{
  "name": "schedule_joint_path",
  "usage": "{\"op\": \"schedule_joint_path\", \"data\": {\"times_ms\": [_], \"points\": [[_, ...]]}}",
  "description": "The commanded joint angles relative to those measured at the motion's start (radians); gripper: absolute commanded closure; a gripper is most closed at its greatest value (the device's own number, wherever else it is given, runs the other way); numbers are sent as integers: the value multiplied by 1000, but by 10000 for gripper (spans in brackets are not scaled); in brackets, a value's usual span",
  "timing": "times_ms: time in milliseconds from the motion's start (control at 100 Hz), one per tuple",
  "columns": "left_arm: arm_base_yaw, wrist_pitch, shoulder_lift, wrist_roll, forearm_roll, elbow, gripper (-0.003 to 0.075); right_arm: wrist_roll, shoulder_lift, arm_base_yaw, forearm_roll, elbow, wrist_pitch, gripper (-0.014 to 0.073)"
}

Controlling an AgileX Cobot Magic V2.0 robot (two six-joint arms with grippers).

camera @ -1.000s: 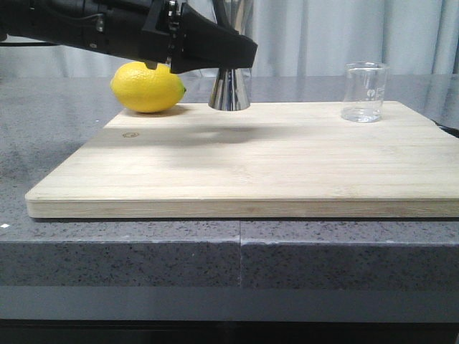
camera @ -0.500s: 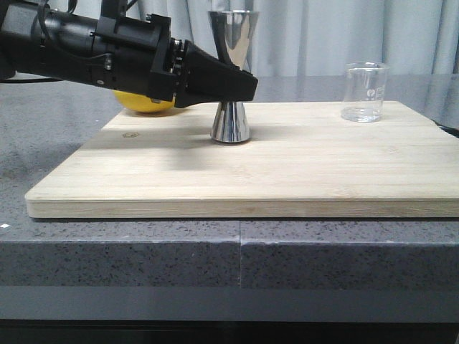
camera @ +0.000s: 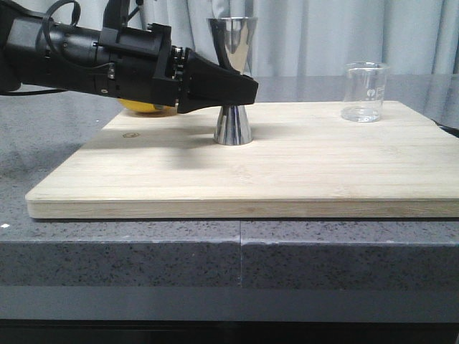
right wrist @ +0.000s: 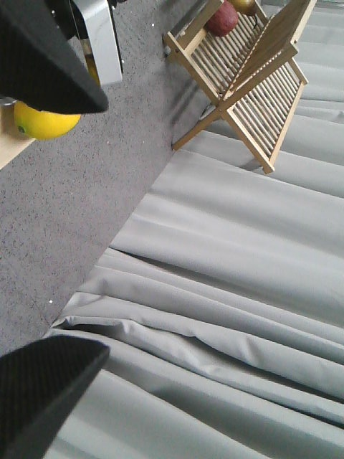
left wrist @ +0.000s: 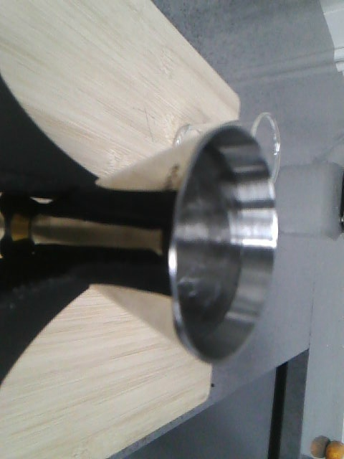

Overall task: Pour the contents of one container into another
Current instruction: 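Lower the filled jigger back onto the board with the left gripper, then open the left gripper and release the steel jigger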

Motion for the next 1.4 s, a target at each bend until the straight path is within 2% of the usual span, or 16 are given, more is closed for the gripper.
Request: {"op": "schedule_joint_path", "data": {"times_ms": [0,980,1050,1240,1390], "points": [[3,93,-24,0,-48,-22,741,5,-22,-6,47,-25,-22,25],[3,93,-23,0,8,-22,736,5,-22,-6,46,-25,-5,25],[3,93,-23,0,9,-22,708,5,-22,-6,46,-25,-5,25],[3,93,-23,-2,9,-22,567,5,-22,-6,46,-25,-5,25],[3,93,-23,-2,9,-22,515,5,-22,-6,46,-25,-5,25]]}}
